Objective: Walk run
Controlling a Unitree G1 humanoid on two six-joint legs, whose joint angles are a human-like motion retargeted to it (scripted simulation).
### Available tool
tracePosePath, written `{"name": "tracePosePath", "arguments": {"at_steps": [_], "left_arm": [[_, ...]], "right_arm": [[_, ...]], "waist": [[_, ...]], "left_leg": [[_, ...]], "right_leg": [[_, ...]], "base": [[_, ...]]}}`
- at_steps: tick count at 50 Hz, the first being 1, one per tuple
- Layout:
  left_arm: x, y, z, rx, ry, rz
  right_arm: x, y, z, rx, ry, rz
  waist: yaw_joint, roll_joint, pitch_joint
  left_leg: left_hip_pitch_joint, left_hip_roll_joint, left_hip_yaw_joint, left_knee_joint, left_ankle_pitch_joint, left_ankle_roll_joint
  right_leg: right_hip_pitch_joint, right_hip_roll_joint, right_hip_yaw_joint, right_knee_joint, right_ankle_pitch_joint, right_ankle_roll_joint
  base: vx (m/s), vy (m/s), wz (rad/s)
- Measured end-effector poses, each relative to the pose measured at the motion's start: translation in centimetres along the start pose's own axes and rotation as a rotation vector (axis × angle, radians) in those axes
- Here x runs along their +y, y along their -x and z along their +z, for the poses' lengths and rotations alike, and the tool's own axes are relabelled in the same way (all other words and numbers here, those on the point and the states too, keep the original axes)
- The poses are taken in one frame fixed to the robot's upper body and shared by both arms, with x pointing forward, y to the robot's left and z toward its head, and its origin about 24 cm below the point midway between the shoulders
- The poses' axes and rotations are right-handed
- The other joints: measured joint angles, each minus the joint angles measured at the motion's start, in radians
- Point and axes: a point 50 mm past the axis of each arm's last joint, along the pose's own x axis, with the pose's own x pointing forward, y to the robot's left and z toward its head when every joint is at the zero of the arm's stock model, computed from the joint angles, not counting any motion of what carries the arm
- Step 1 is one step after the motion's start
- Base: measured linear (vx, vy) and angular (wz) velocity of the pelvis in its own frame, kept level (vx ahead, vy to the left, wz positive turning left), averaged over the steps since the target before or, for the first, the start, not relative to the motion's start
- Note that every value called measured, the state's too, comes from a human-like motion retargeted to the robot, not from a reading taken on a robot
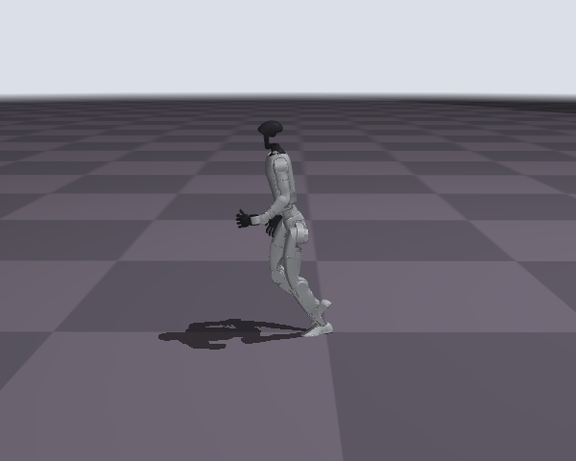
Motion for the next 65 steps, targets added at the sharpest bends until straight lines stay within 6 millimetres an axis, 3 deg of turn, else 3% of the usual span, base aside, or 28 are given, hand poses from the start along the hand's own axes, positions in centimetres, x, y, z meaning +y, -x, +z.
{"name": "tracePosePath", "arguments": {"at_steps": [2,5,7,10,11,13,15,17,20,22,24,27,28,30,33,35,37,40,42,45,47,48,50,53,55,60,63,65], "left_arm": [[0.3,-1.0,2.1,-0.036,-0.121,-0.086],[-0.5,-1.5,4.2,-0.089,-0.216,-0.150],[-0.9,-0.7,4.5,-0.111,-0.193,-0.105],[-0.2,1.3,3.7,-0.072,-0.145,-0.032],[-0.2,2.1,3.0,-0.038,-0.128,-0.009],[-0.5,4.2,0.9,0.051,-0.087,0.045],[-2.0,6.2,-1.8,0.159,-0.038,0.050],[-4.2,7.4,-4.0,0.234,0.075,0.072],[-6.3,8.9,-5.1,0.195,0.245,0.169],[-6.3,10.2,-4.7,0.165,0.244,0.238],[-5.3,11.4,-4.0,0.170,0.154,0.244],[-2.5,11.0,-2.3,0.156,-0.011,0.192],[-1.4,10.2,-1.8,0.147,-0.057,0.163],[0.0,8.0,-0.7,0.116,-0.128,0.092],[0.9,5.4,-0.1,0.075,-0.115,0.033],[0.1,2.9,0.0,0.022,-0.046,-0.017],[0.5,1.0,1.8,-0.044,-0.081,-0.057],[0.5,0.2,4.1,-0.085,-0.208,-0.133],[-0.4,0.0,4.7,-0.118,-0.210,-0.133],[-1.8,0.4,5.6,-0.203,-0.134,-0.069],[-1.6,1.6,5.5,-0.204,-0.129,0.010],[-1.6,2.3,4.8,-0.167,-0.131,0.037],[-1.4,4.6,2.6,-0.050,-0.115,0.106],[-5.5,6.6,-2.3,0.134,0.064,0.085],[-7.6,7.7,-4.4,0.191,0.217,0.094],[-7.3,11.8,-6.0,0.213,0.399,0.285],[-3.0,12.3,-4.6,0.197,0.260,0.239],[0.5,11.6,-3.1,0.200,0.151,0.162]], "right_arm": [[-0.6,2.3,-1.4,-0.064,-0.144,-0.126],[-2.3,5.4,-1.4,-0.210,-0.159,-0.329],[-3.2,5.0,0.3,-0.276,-0.076,-0.336],[-4.1,1.2,5.4,-0.381,0.047,-0.220],[-4.1,-0.2,7.3,-0.423,0.072,-0.181],[-3.5,-2.6,10.9,-0.498,0.124,-0.091],[-3.1,-4.4,13.5,-0.541,0.135,-0.041],[-1.3,-6.0,15.3,-0.554,0.153,0.068],[1.1,-6.4,18.2,-0.607,0.235,0.209],[2.4,-6.0,19.4,-0.647,0.320,0.240],[3.0,-5.5,20.4,-0.702,0.344,0.215],[2.6,-5.2,20.0,-0.711,0.313,0.169],[2.2,-5.2,19.0,-0.666,0.295,0.153],[0.7,-5.1,15.9,-0.541,0.250,0.097],[0.9,-4.3,7.8,-0.257,0.123,0.006],[1.6,-2.8,3.3,-0.101,0.007,0.027],[0.7,-1.2,2.4,-0.133,-0.055,0.026],[-1.5,2.2,1.9,-0.238,-0.031,-0.123],[-2.4,3.8,2.0,-0.294,0.019,-0.220],[-3.4,3.1,4.4,-0.372,0.098,-0.220],[-3.4,0.6,7.4,-0.445,0.124,-0.149],[-3.2,-0.5,9.0,-0.485,0.132,-0.114],[-1.9,-2.7,12.4,-0.577,0.168,-0.020],[0.6,-4.6,14.0,-0.607,0.091,0.007],[1.9,-5.5,15.7,-0.629,0.040,0.063],[4.2,-6.4,20.2,-0.661,0.115,0.153],[3.7,-6.2,20.9,-0.644,0.213,0.294],[2.1,-6.0,19.3,-0.567,0.246,0.301]], "waist": [[-0.133,0.011,-0.017],[-0.261,0.031,-0.018],[-0.295,-0.014,-0.016],[-0.270,-0.139,-0.012],[-0.253,-0.175,-0.004],[-0.195,-0.235,-0.013],[-0.172,-0.204,0.031],[-0.016,-0.208,0.027],[0.189,-0.127,0.053],[0.316,-0.144,0.087],[0.411,-0.150,0.116],[0.462,-0.139,0.122],[0.462,-0.106,0.118],[0.411,-0.059,0.126],[0.294,-0.008,0.137],[0.124,-0.015,0.056],[-0.051,-0.041,-0.027],[-0.230,0.017,-0.036],[-0.304,0.053,-0.025],[-0.358,-0.002,0.008],[-0.311,-0.062,0.014],[-0.287,-0.075,0.027],[-0.200,-0.132,0.023],[-0.036,-0.161,0.035],[0.105,-0.100,0.031],[0.394,-0.129,0.094],[0.463,-0.125,0.119],[0.456,-0.045,0.129]], "left_leg": [[0.172,-0.042,0.008,-0.167,0.204,-0.024],[0.369,0.001,0.048,-0.296,0.692,-0.090],[0.470,-0.005,0.146,-0.293,0.839,-0.073],[0.516,-0.108,0.253,-0.121,0.799,-0.024],[0.502,-0.091,0.329,0.007,0.752,0.009],[0.431,-0.108,0.443,0.224,0.672,0.095],[0.234,-0.031,0.331,0.523,0.543,0.135],[0.012,-0.020,0.359,0.593,0.447,0.128],[-0.223,0.048,0.270,0.428,0.346,0.053],[-0.286,0.029,0.244,0.166,0.352,-0.016],[-0.297,0.004,0.194,-0.106,0.350,-0.072],[-0.302,0.035,0.189,-0.284,0.336,-0.108],[-0.296,0.056,0.155,-0.271,0.363,-0.103],[-0.271,0.050,0.134,-0.103,0.245,0.138],[-0.190,0.123,0.016,0.216,-0.002,0.074],[-0.089,0.048,0.024,0.156,-0.070,0.079],[0.016,-0.063,0.041,-0.018,0.000,0.052],[0.278,-0.069,0.038,-0.223,0.347,-0.030],[0.403,-0.012,0.088,-0.294,0.712,-0.088],[0.557,-0.027,0.192,-0.289,0.923,-0.081],[0.566,-0.084,0.254,-0.195,0.846,-0.065],[0.550,-0.071,0.301,-0.102,0.797,-0.041],[0.459,-0.123,0.401,0.085,0.692,0.039],[0.172,-0.061,0.369,0.393,0.453,0.132],[-0.053,0.014,0.270,0.445,0.351,0.081],[-0.251,0.032,0.252,-0.070,0.296,-0.039],[-0.284,0.032,0.103,-0.270,0.279,-0.060],[-0.253,0.050,0.013,-0.248,0.342,-0.048]], "right_leg": [[-0.147,-0.098,-0.025,-0.150,-0.080,-0.014],[-0.239,-0.086,0.002,-0.580,-0.102,0.019],[-0.238,-0.080,0.088,-0.802,-0.124,0.063],[-0.240,-0.076,0.275,-0.866,-0.106,0.067],[-0.224,-0.090,0.327,-0.817,-0.126,0.014],[-0.226,-0.101,0.412,-0.585,-0.323,-0.019],[-0.110,-0.168,0.312,-0.467,-0.477,0.028],[0.026,-0.092,0.333,-0.570,-0.506,0.083],[0.346,0.138,0.206,-0.912,-0.289,0.117],[0.500,0.199,0.250,-1.031,0.038,0.175],[0.620,0.220,0.208,-1.105,0.376,0.237],[0.720,0.264,0.151,-1.050,0.541,0.214],[0.736,0.298,0.112,-0.972,0.520,0.166],[0.696,0.330,0.063,-0.729,0.480,0.100],[0.462,0.247,0.097,-0.161,0.339,0.076],[0.164,0.096,0.111,0.098,0.194,0.079],[-0.104,-0.068,0.140,0.125,0.060,0.056],[-0.265,-0.180,0.055,-0.136,-0.059,0.032],[-0.272,-0.136,0.030,-0.468,-0.102,0.061],[-0.246,-0.049,0.218,-0.835,-0.146,0.145],[-0.215,-0.036,0.298,-0.832,-0.164,0.118],[-0.181,-0.021,0.322,-0.790,-0.153,0.022],[-0.154,-0.018,0.401,-0.571,-0.381,-0.032],[0.076,-0.051,0.409,-0.584,-0.500,0.078],[0.300,0.079,0.290,-0.802,-0.399,0.109],[0.681,0.213,0.200,-1.122,0.398,0.210],[0.765,0.248,0.170,-1.044,0.538,0.187],[0.785,0.299,0.069,-0.877,0.552,0.104]], "base": [[1.82,-0.61,1.85],[2.05,-0.94,1.38],[1.90,-0.96,-0.19],[2.30,-1.02,-1.29],[1.92,-0.63,-1.25],[1.95,-0.48,-1.04],[2.98,-0.61,0.43],[2.32,-0.45,-0.72],[2.10,-0.40,-1.25],[2.24,-0.45,-1.56],[2.44,-0.46,-1.15],[1.64,-0.41,0.00],[2.60,-0.41,0.91],[2.49,-0.50,1.35],[2.88,-0.50,0.51],[2.51,-0.36,0.86],[1.87,-0.40,1.29],[2.11,-0.61,1.68],[2.25,-0.83,1.13],[1.66,-0.69,-0.15],[2.35,-0.87,-1.44],[2.85,-0.89,-1.50],[2.72,-0.65,-1.30],[2.57,-0.39,0.37],[2.52,-0.48,-0.34],[2.20,-0.51,-1.45],[1.99,-0.41,-0.56],[2.15,-0.21,0.89]]}}
